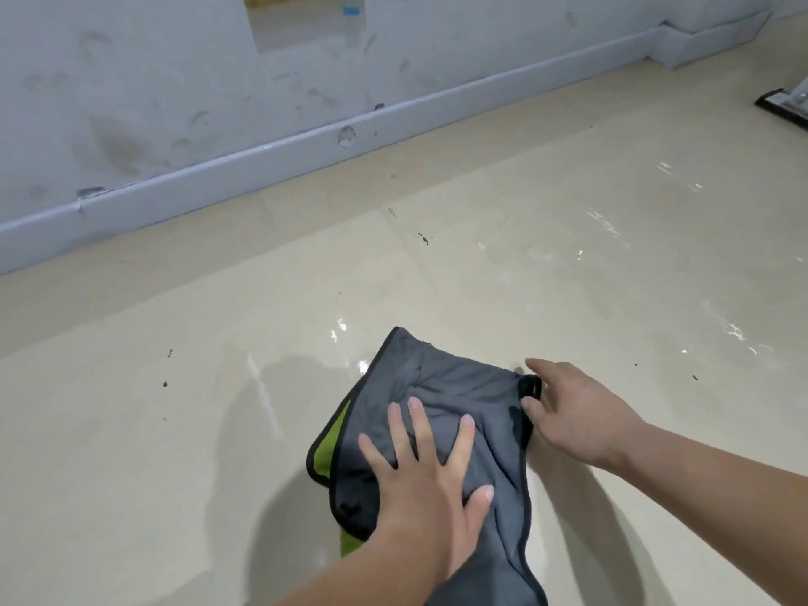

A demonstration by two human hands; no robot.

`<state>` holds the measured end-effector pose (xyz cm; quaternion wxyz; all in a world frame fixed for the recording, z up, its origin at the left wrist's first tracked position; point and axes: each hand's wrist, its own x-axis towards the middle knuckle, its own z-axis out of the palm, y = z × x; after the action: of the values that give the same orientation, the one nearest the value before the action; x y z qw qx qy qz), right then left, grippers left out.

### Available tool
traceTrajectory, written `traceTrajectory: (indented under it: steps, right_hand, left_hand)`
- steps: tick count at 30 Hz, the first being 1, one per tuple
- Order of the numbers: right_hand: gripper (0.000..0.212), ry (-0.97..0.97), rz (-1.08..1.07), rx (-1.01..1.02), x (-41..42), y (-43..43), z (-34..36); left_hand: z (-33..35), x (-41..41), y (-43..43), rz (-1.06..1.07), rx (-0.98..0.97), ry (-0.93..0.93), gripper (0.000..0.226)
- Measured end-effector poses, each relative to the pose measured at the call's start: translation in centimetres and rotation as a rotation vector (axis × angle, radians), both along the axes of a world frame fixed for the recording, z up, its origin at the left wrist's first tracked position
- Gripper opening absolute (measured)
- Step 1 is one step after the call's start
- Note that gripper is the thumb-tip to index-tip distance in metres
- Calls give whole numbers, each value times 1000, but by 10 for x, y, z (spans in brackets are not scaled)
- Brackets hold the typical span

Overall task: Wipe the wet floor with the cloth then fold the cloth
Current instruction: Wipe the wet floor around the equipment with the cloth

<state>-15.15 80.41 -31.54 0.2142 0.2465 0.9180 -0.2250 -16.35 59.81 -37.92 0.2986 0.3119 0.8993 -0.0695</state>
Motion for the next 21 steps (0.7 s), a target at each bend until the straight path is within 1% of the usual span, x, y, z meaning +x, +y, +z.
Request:
traceTrajectory:
  steps: [3, 7, 11, 12, 14, 18, 21]
  right_hand:
    - [53, 28, -2, -29, -17, 7, -7]
    - [68, 57, 51, 3, -60, 24, -14]
    - [89, 8, 106, 5, -125, 38, -8]
    - [99, -17, 127, 13, -142, 40, -7]
    - [121, -74, 170, 40, -174, 42, -8]
    - [151, -154, 198, 60, -228, 43, -14]
    - [164, -237, 186, 79, -258, 45, -21]
  left_hand:
    - [-2, -19, 2, 34, 42, -46, 82]
    - [-9, -83, 3, 174, 105, -24, 85]
    - [-14, -158, 0, 191, 90, -3, 88]
    - [-16, -173, 0, 194, 99, 7, 89]
    - [-21, -196, 4, 212, 131, 56, 87]
    - [-29, -215, 11, 237, 179, 232, 83]
    - [-35, -232, 14, 258, 182, 303, 83]
